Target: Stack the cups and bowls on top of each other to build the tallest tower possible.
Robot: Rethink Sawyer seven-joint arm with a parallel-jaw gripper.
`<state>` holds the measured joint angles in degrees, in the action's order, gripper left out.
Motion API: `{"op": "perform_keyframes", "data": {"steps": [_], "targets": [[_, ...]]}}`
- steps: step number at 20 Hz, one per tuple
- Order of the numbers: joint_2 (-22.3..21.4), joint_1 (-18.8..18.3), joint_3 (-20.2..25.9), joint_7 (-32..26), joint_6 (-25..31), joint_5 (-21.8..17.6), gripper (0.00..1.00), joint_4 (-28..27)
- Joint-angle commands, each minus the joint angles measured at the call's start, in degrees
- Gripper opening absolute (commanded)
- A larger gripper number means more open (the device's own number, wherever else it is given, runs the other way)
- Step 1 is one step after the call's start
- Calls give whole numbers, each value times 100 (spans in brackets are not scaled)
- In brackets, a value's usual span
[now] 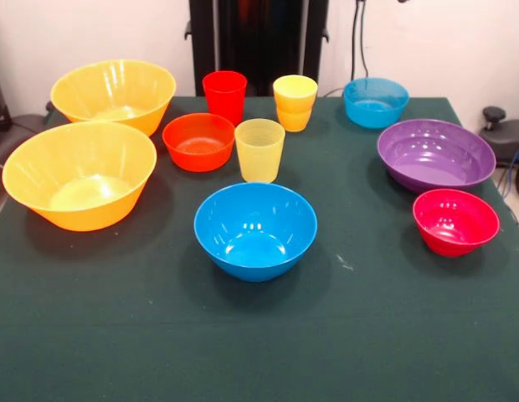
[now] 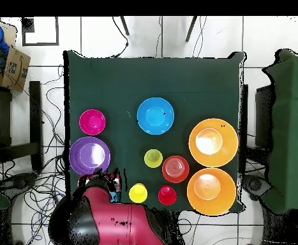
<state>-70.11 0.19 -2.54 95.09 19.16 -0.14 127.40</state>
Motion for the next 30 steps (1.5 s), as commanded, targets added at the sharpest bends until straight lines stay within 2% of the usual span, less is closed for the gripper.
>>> {"op": "perform_keyframes", "data": {"steps": [1, 5, 10, 17, 20, 24, 27, 30], "targets": [[-63, -4, 27, 496, 1025, -172, 100, -139], [313, -129, 218, 602, 239, -166, 100, 125], [707, -47, 92, 859, -514, -373, 100, 377], [2093, -287, 190, 1036, -2353, -616, 100, 637], [2404, -404, 332, 1023, -2493, -610, 100, 661], [2391, -314, 243, 981, -2391, -546, 100, 641], [2071, -144, 46, 901, -1913, -401, 100, 659], [1473, 128, -237, 760, -1003, -230, 100, 527]]}}
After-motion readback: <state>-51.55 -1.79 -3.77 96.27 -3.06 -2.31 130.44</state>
